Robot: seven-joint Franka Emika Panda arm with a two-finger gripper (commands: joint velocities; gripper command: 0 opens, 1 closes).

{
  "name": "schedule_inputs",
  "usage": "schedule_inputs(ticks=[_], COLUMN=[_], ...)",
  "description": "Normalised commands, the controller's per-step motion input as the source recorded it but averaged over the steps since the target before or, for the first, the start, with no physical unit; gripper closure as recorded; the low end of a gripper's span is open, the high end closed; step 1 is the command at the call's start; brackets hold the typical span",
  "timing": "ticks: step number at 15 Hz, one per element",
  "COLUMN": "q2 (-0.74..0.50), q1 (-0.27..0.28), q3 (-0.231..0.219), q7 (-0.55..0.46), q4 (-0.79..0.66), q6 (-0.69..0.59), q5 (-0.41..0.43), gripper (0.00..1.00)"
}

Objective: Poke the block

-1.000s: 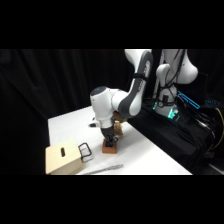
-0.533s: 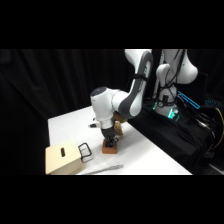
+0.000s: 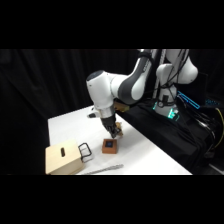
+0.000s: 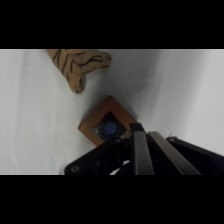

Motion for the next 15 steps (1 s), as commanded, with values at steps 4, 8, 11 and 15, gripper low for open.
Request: schedule_inputs(ticks=[4,8,11,15], q2=[-0.39,-0.35,-0.3,-0.29], q1=[-0.018,0.013,0.032,0.052], q3=[-0.023,-0.055,-0.057,-0.054], q7=[-0.08,-0.03,0.0,0.06], q4=[-0.03,-0.02,0.0,-0.02], q6=[-0.37,-0.33,-0.28,-0.24], q5=[0.057,0.012,0.0,-0.022], gripper=[0.6,0.27,0.04,0.0])
